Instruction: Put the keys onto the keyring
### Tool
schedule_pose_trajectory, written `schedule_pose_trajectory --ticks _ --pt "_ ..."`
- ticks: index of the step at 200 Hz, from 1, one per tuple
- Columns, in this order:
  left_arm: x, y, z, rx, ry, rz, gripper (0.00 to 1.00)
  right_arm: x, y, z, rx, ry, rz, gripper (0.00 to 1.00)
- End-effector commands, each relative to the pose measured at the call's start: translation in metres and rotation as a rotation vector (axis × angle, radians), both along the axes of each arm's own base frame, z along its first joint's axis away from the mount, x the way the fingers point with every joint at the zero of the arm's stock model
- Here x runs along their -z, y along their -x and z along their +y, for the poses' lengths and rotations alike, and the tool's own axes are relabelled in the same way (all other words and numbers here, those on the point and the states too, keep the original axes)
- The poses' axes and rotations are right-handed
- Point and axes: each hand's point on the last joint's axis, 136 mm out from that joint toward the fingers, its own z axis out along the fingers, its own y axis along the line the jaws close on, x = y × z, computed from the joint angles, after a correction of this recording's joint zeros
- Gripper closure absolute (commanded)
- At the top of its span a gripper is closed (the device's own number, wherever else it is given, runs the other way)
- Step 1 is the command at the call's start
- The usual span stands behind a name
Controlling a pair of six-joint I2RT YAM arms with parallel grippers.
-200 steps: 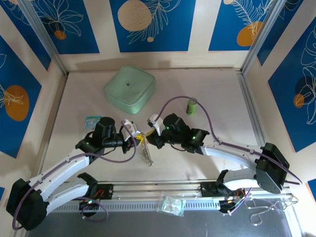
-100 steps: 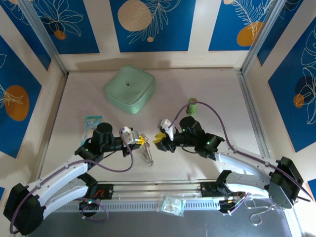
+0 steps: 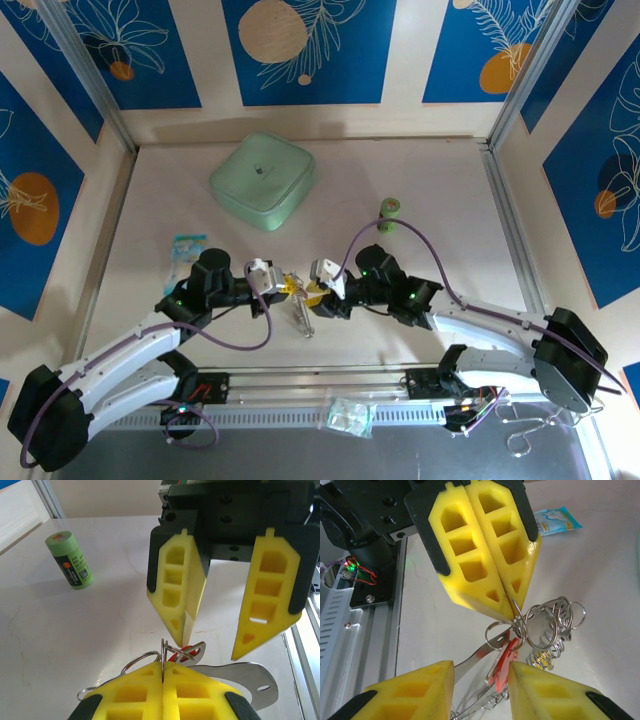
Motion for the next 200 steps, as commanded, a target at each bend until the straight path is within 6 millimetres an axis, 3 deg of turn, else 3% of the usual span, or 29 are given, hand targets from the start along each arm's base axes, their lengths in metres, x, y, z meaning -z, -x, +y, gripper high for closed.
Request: schedule_pose_trajectory --ticks 1,31,70,116,153,200 --pt "-0.012 0.005 -0.005 0.035 0.025 -0.029 1.00 0.000 -0.009 0.005 0.029 0.004 -0.068 0.65" --pt "-0.012 0.005 -0.006 0.038 0.023 -0.027 1.00 0.001 -0.012 0.008 0.047 0.016 -0.101 0.69" --pt "-0.012 0.007 -0.006 0.044 0.021 -0.031 1.00 0.000 -0.014 0.006 0.066 0.026 -0.128 0.86" --pt "-0.019 0.009 -0.009 0.065 0.050 -0.044 1.00 0.010 -0.013 0.005 0.061 0.052 -0.137 0.97" --pt "-0.023 0.010 -0.010 0.076 0.058 -0.066 1.00 0.022 0.002 0.016 -0.012 0.078 -0.127 1.00" --pt "-0.021 0.013 -0.010 0.089 0.048 -0.086 1.00 0.022 0.002 0.014 -0.009 0.092 -0.134 0.97"
